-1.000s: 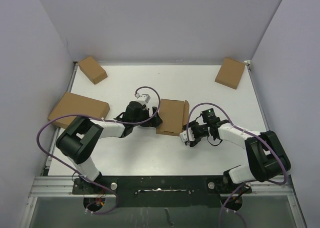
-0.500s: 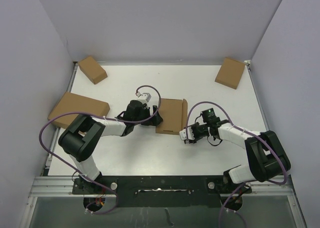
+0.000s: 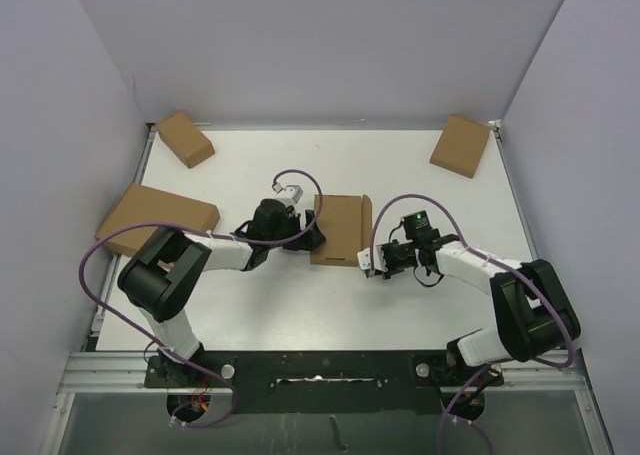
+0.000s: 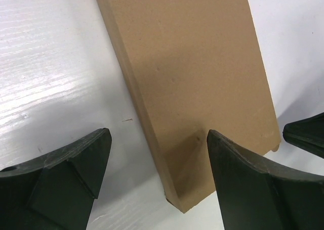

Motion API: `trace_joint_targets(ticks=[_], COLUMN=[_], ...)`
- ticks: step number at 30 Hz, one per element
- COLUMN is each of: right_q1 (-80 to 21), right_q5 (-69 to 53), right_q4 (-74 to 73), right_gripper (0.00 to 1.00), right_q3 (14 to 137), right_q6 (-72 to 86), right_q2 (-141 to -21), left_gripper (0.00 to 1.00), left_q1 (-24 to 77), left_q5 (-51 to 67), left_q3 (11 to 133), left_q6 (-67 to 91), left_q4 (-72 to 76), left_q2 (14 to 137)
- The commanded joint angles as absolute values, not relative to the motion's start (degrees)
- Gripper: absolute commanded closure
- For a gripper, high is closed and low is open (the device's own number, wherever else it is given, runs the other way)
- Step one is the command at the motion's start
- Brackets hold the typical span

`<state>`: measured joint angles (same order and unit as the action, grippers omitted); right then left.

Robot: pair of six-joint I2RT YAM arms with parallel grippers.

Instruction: Fold the paper box

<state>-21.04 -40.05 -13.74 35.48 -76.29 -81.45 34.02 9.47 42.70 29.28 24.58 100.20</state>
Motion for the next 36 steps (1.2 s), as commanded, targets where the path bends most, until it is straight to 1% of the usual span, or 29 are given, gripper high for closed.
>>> trace_joint_targets(ticks=[1, 4, 6, 8, 10, 12, 15, 18, 27, 31, 34, 36], right_q1=[-20.9, -20.9, -20.9, -20.8, -20.6, -20.5, -20.8, -21.7, -23.5, -23.6, -23.6, -23.6], right_q5=[-41.9, -42.0, -41.9, -42.2, -42.6, -43.0, -42.9, -40.6, -36.9, -36.2, -35.7, -35.7], right_q4=[-13.9, -14.3, -14.6, -15.9, -16.9, -17.0, -16.5, -14.4, -11.9, -11.4, -10.9, -10.9], right_gripper=[0.93, 0.94, 0.93, 0.86, 0.76, 0.69, 0.65, 0.65, 0.72, 0.77, 0.84, 0.87], right_q3=[38.1, 38.6, 38.8, 39.1, 38.9, 38.3, 37.8, 37.5, 37.6, 37.7, 37.9, 38.0], right_q6=[-74.2, -73.7, -73.8, -74.8, -76.3, -77.5, -78.0, -77.2, -75.6, -75.0, -74.2, -73.8], right_q2=[-82.6, -83.1, -83.2, -82.9, -82.3, -81.7, -82.2, -83.4, -85.5, -85.6, -85.4, -85.4], left_gripper=[0.24, 0.24, 0.24, 0.24, 0.24, 0.24, 0.24, 0.24, 0.24, 0.24, 0.24, 0.25], left_q1=[33.7, 33.6, 33.6, 33.5, 33.4, 33.3, 33.3, 33.4, 33.3, 33.2, 33.3, 33.2], left_q5=[10.7, 10.7, 10.7, 10.7, 10.8, 10.9, 11.0, 11.2, 11.5, 11.6, 11.8, 11.9], left_q3=[44.5, 44.7, 44.7, 44.7, 44.6, 44.7, 44.8, 44.8, 44.7, 44.7, 44.8, 44.7], left_q6=[28.8, 28.8, 28.8, 28.9, 29.0, 29.0, 29.0, 29.1, 29.3, 29.4, 29.4, 29.4], left_q4=[23.0, 22.8, 22.6, 22.6, 22.5, 22.5, 22.4, 22.4, 22.5, 22.5, 22.5, 22.6], left_q2=[101.9, 101.9, 101.7, 101.6, 101.6, 101.6, 101.6, 101.8, 102.1, 102.3, 102.4, 102.5])
